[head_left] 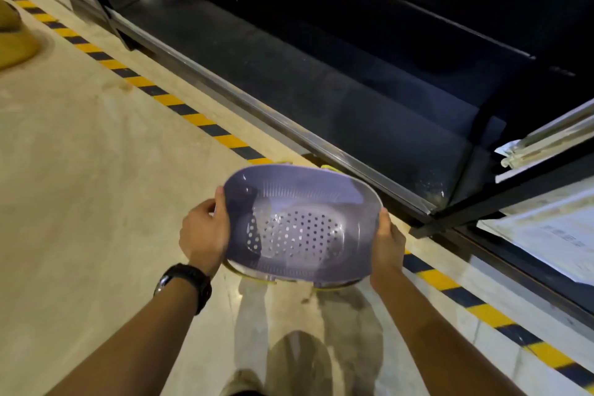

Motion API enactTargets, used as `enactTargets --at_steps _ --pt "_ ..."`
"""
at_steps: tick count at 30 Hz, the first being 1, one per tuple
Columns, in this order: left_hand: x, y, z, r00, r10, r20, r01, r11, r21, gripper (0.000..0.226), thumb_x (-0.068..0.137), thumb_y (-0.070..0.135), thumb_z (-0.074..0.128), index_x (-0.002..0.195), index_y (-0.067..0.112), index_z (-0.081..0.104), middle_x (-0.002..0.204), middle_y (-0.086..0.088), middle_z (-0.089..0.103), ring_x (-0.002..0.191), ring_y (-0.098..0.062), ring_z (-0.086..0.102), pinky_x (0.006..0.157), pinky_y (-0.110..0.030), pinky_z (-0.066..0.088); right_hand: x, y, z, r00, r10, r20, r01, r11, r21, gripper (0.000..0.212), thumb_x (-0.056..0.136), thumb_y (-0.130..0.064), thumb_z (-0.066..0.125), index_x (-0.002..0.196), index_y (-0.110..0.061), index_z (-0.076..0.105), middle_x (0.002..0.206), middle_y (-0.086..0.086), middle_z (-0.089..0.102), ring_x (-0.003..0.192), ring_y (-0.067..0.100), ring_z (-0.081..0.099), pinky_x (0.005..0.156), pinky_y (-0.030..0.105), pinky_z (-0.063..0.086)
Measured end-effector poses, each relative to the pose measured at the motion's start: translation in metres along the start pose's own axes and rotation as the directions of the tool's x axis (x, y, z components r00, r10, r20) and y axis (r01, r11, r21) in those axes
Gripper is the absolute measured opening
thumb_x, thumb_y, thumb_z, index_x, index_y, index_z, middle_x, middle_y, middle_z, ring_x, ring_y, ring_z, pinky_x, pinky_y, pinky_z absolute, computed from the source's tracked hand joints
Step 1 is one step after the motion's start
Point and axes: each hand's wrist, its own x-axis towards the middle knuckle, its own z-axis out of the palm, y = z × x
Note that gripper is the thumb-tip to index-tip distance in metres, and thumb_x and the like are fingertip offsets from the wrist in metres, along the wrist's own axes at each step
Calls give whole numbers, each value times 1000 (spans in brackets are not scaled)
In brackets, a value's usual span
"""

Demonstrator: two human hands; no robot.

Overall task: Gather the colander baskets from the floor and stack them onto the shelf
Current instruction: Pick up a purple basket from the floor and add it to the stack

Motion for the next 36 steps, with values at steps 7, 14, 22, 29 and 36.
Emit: enactTargets --at_steps 7,14,22,29,36 --pt "-29 102 -143 1000 -17 -24 17 1000 -15 62 95 70 34 70 21 62 70 -3 62 74 -34 55 69 -36 39 -119 -128 -46 997 -41 -63 46 997 66 45 101 -40 45 124 -6 62 119 10 63 104 29 57 92 34 42" --pt "-57 209 -303 997 -69 -29 68 996 -62 64 95 71 33 73 19 65 73 -2 65 75 -32 59 69 -36 43 -253 -268 -82 997 -68 -32 69 997 45 42 99 -44 47 113 -9 66 111 10 65 100 32 59 88 36 43" --pt "-44 294 -452 1000 -2 -22 0 996 -84 67 97 66 34 65 14 60 62 -5 60 64 -31 54 61 -35 43 -364 -386 -80 999 -36 9 36 999 10 54 98 -49 46 122 -4 65 122 18 66 110 37 62 102 51 47" --pt "-32 331 -518 998 58 -27 -59 997 -49 67 98 65 33 63 13 57 63 -5 59 64 -30 53 60 -34 40 -409 -419 -66 998 31 56 -37 992 121 53 98 -48 47 131 -9 59 133 12 61 118 35 58 102 47 46" --pt "-12 363 -511 996 73 47 -70 995 -71 70 96 69 36 69 11 65 65 -7 65 64 -28 55 69 -41 51 -398 -442 -60 998 56 35 -62 975 213 45 102 -42 44 121 -6 62 109 12 66 90 29 59 75 31 42"
